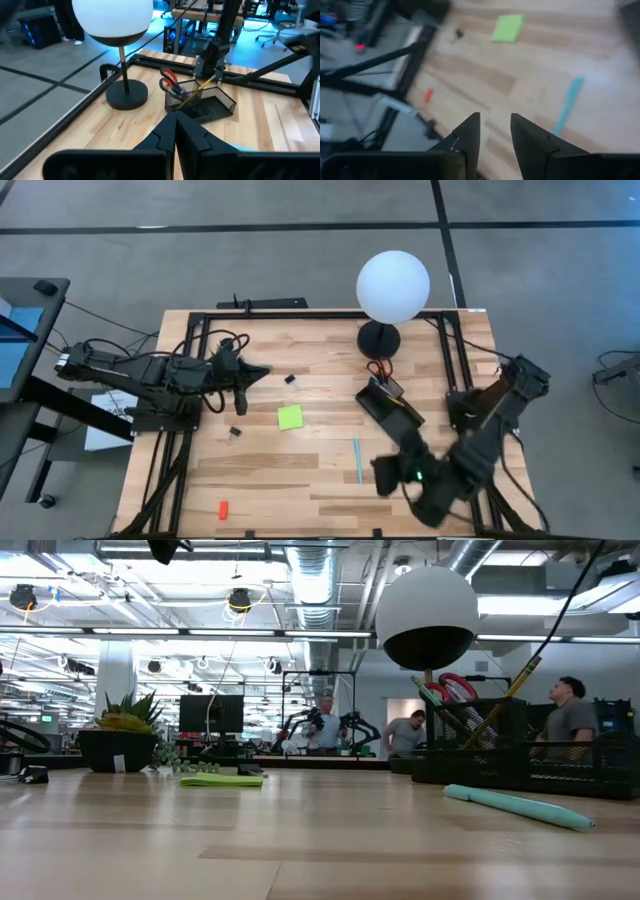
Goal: Pick and place office supplies into organizer
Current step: Put the blue pen into the black desk organizer
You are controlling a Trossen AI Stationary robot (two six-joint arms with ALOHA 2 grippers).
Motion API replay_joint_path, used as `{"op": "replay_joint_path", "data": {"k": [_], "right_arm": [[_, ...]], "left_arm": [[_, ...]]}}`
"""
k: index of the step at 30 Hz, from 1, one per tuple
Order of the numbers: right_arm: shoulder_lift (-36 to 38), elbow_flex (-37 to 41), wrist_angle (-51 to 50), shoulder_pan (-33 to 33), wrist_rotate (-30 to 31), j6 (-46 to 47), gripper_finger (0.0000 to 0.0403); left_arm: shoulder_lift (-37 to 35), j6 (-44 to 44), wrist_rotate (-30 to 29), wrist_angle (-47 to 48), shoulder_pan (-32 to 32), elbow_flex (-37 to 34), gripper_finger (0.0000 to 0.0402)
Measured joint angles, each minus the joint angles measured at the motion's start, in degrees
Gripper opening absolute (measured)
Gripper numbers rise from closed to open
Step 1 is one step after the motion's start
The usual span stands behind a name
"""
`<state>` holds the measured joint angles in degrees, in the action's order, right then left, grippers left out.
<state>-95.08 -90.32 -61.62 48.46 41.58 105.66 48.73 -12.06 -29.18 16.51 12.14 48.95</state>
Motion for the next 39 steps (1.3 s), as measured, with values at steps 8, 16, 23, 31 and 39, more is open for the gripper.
{"op": "replay_joint_path", "data": {"k": [8,16,23,31,39], "right_arm": [[-11.2,0.2,12.7,-1.1,-7.7,4.4,0.0102],[-14.9,0.2,9.5,-8.4,-24.8,6.0,0.0102],[-11.6,0.1,-1.0,-17.8,-33.6,3.8,0.0102],[-14.9,0.1,-1.4,-30.6,-44.2,-15.4,0.0102],[-23.0,0.1,-2.0,-36.8,-52.3,-25.1,0.0102]], "left_arm": [[0.0,0.3,0.4,-0.2,0.0,0.0,0.0],[-0.4,-0.8,0.8,-1.0,0.0,0.0,0.0],[-1.4,-4.1,3.6,-1.1,0.1,0.0,0.0],[-4.4,-4.9,2.0,-1.0,0.1,0.0,0.0],[-6.6,-5.1,1.9,-0.8,0.1,0.0,0.0]]}}
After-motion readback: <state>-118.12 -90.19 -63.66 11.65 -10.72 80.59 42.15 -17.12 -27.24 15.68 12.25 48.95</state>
